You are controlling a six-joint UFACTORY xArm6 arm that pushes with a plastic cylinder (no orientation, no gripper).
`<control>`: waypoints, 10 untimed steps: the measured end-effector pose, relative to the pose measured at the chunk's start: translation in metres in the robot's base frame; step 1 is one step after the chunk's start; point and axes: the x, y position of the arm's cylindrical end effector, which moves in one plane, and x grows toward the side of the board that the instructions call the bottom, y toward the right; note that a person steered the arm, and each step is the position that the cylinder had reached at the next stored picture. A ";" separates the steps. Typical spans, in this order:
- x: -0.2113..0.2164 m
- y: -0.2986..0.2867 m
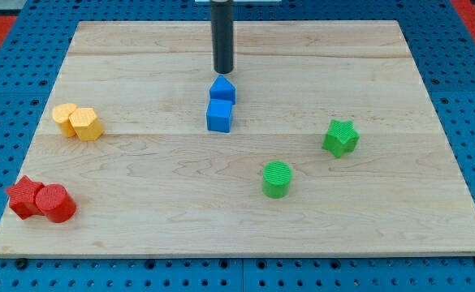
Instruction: Push the blue triangle into the blue cube
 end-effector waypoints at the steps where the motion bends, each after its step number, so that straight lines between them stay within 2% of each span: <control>1: 0.005 -0.032; 5: 0.066 -0.026; 7: 0.024 -0.011; 10: 0.059 0.008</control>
